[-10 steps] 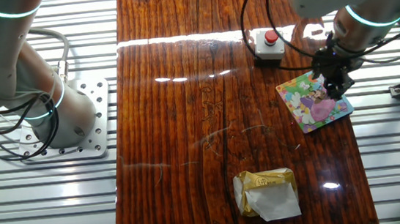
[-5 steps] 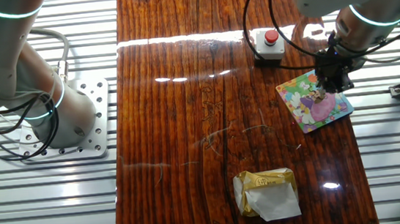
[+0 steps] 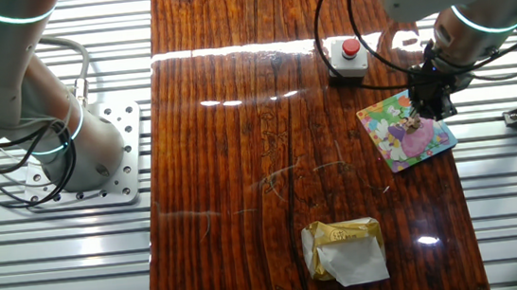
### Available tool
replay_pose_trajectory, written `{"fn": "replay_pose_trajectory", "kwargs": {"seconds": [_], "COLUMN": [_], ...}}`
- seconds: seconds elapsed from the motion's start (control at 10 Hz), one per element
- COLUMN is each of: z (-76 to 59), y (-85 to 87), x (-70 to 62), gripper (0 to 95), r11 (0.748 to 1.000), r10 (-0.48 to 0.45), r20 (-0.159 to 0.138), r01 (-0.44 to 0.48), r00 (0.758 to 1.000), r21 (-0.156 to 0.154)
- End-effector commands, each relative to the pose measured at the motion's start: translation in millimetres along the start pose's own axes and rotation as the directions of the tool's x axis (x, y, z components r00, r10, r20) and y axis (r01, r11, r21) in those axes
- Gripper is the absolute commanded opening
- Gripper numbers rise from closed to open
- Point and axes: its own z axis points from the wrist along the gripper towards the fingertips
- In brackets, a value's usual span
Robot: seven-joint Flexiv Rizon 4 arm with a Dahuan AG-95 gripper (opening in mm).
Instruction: Assemble one piece of a puzzle
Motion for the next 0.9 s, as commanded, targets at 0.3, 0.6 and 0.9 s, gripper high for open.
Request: {"fn": "replay_pose_trajectory", "kwargs": {"seconds": [0.3, 0.6, 0.9], "z": [0.7, 3.7, 5.2], "y": [-0.1, -0.6, -1.0], "x": [-0.4, -1.5, -2.2], "gripper": [0.0, 0.0, 0.0], "r11": [1.000, 1.000, 1.000], "r10": [-0.001, -0.001, -0.004], "r20": [0.000, -0.001, -0.002], "r01": [0.001, 0.001, 0.004], "r00": [1.000, 1.000, 1.000], "r21": [0.004, 0.005, 0.007]}}
